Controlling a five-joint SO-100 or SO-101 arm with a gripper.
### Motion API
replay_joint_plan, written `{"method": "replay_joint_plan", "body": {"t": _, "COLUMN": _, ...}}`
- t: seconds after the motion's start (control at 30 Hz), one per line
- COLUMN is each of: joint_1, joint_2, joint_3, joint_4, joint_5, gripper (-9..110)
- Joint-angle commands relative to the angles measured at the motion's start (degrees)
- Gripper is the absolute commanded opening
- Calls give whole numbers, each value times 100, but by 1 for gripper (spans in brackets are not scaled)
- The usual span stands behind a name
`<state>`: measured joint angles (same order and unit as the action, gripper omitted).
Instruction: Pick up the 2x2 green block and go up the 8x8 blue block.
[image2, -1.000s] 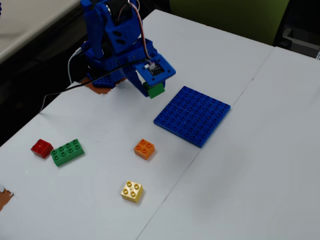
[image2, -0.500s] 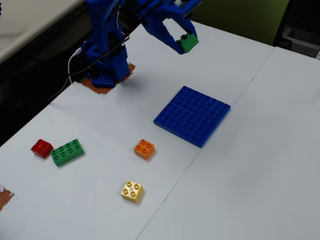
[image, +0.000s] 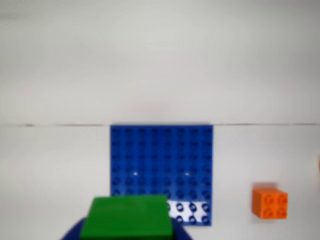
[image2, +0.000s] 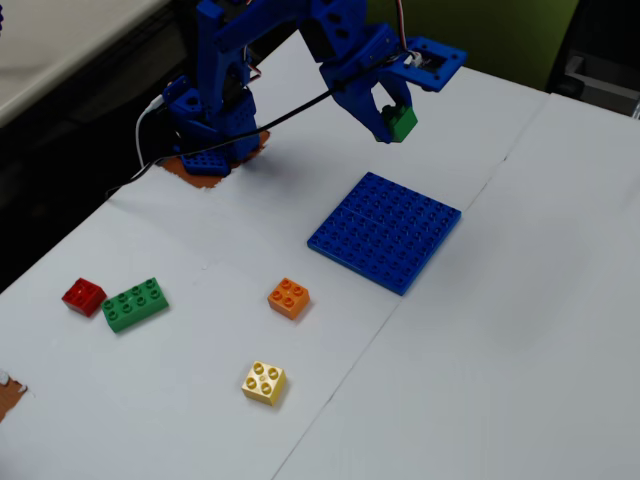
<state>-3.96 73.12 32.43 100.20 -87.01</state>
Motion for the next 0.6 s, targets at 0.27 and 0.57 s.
{"method": "replay_joint_plan", "body": {"t": 0.27, "joint_1": 193, "joint_2": 264, "joint_3": 650, "joint_4": 35, "joint_5": -404, "gripper": 0}}
{"method": "replay_joint_plan", "body": {"t": 0.57, "joint_1": 343, "joint_2": 290, "joint_3": 800, "joint_4": 26, "joint_5": -554, "gripper": 0}}
